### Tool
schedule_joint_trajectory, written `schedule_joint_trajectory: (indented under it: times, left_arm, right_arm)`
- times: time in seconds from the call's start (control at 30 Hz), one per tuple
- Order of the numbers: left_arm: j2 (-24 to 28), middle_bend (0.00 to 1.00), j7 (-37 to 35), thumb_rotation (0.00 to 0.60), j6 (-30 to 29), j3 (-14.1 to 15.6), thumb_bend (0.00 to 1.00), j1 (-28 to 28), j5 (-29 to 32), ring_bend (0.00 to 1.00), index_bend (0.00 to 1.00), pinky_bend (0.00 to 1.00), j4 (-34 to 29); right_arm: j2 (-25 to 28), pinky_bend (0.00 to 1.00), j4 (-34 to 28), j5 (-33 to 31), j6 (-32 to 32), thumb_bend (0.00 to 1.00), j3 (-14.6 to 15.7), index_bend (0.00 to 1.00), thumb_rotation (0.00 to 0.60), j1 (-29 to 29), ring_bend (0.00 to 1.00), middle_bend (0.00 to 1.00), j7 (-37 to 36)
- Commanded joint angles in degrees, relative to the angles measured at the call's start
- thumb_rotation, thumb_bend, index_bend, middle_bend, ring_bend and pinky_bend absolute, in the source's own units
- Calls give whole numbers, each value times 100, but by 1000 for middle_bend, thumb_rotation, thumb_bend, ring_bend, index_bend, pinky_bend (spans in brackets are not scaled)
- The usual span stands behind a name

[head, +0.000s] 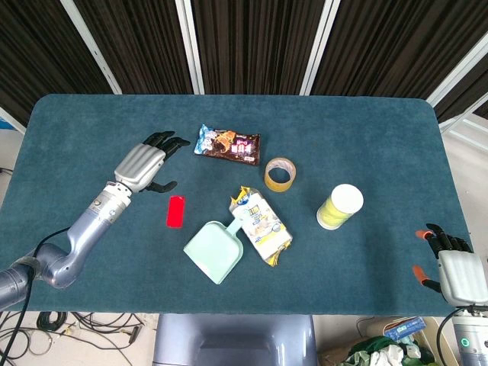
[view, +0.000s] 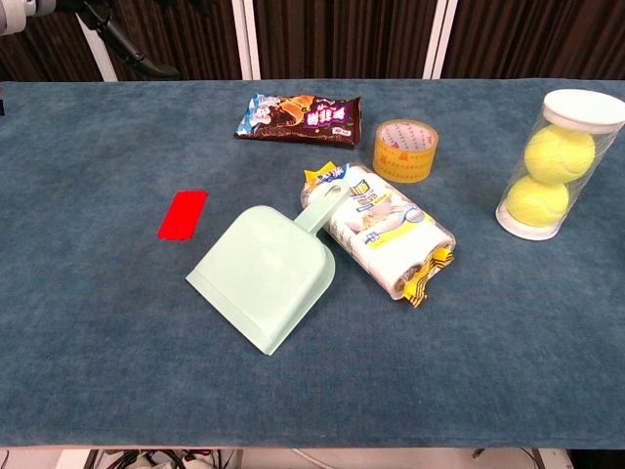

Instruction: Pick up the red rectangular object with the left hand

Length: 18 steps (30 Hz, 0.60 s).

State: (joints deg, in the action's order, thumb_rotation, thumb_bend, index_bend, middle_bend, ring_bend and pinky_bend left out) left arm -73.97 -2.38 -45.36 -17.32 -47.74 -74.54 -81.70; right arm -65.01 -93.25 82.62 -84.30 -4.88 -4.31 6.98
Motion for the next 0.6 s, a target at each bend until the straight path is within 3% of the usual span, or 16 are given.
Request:
schedule_joint_trajectory:
  times: [0.03, 0.3, 0.43, 0.6]
  left_arm:
    - [19, 161, -37, 600, 26, 40, 253, -8, 45, 49, 150, 125, 2]
    - [135, 165, -208, 600, 50, 123, 255, 25, 87, 49, 150, 134, -145]
    - [217, 165, -262, 600, 104, 169, 350, 27, 114, 50, 146, 135, -135]
    - [307, 163, -325, 600, 48, 215, 356, 81, 140, 50, 145, 166, -157]
  right_arm:
    - [-2, 265, -10, 1, -5, 155, -1, 297, 600, 2, 282, 171, 3]
    - [4, 265, -14, 36, -38, 155, 9, 297, 600, 13, 282, 171, 18]
    - [13, 265, -13, 21, -36, 155, 4, 297, 600, 16, 282, 171, 5]
    - [46, 265, -12, 80, -28, 154, 32, 297, 600, 14, 282, 171, -30]
